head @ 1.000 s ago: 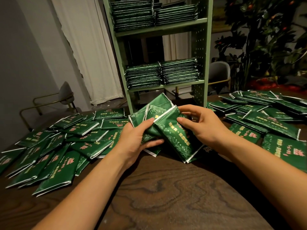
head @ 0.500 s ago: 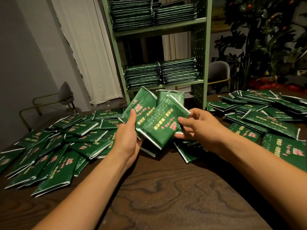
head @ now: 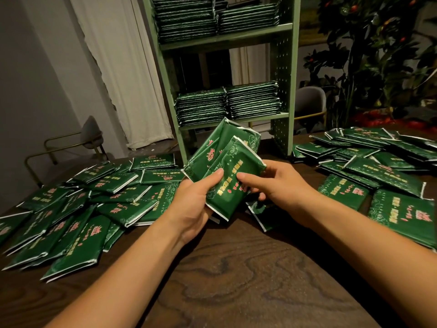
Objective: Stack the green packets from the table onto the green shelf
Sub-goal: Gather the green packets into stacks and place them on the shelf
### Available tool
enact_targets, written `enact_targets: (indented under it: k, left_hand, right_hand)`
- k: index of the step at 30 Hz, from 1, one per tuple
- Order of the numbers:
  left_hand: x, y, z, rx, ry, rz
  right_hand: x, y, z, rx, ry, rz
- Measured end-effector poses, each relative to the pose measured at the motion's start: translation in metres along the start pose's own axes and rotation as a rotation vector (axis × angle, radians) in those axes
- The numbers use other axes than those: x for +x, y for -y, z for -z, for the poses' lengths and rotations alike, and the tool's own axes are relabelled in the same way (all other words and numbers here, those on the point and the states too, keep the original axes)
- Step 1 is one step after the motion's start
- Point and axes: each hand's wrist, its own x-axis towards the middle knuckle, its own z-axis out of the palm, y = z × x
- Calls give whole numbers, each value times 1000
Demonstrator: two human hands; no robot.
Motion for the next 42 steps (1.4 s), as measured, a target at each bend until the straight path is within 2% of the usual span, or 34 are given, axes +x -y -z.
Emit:
enact_targets:
  k: [7, 14, 16, 21, 24, 26, 28, 29, 30, 32, 33, 35, 37, 40, 42]
  left_hand:
    - [0, -5, 0, -83, 38, 54]
    - [5, -2, 1, -108, -91, -35]
    - [6, -1, 1, -63, -122, -62]
    - [-2, -2, -4, -14, 16, 61]
    - [-3, -5, -5, -10, 23, 38]
    - [-1, -4, -5, -9, -28, -17]
    - [1, -1, -4, 79, -117, -138]
    - [2, 0, -2, 199, -139, -238]
    - [2, 2, 1, 376, -127, -357]
    - [1, 8, 4, 727, 20, -536]
    - [0, 11, 4, 829, 105, -546]
    - [-3, 17, 2, 884, 236, -479]
    - [-5, 18, -1, 923, 287, -425]
    - [-5, 17, 1, 1050, 216, -511]
    - [-3, 15, 2, 972, 121, -561]
  right_hand:
    - [-4, 4, -2, 33, 6, 65]
    - [-2, 5, 0, -37, -113, 124]
    - [-2, 4, 1, -16, -99, 109]
    - [-6, 5, -3, 79, 51, 58]
    - [-5, 6, -3, 119, 54, 48]
    - [-4, 8, -4, 129, 7, 28]
    - [-4, 11, -2, 151, -107, 6]
    - [-4, 12, 1, 176, -164, -4]
    - [-3, 13, 4, 211, -205, -16]
    - [-4, 17, 7, 290, -217, -60]
    - [-5, 19, 6, 329, -191, -86]
    - [-6, 20, 3, 409, -120, -113]
    - [-6, 21, 1, 467, -85, -113]
    - [-4, 18, -1, 400, -34, -84]
    - [-3, 16, -5, 393, 55, -51]
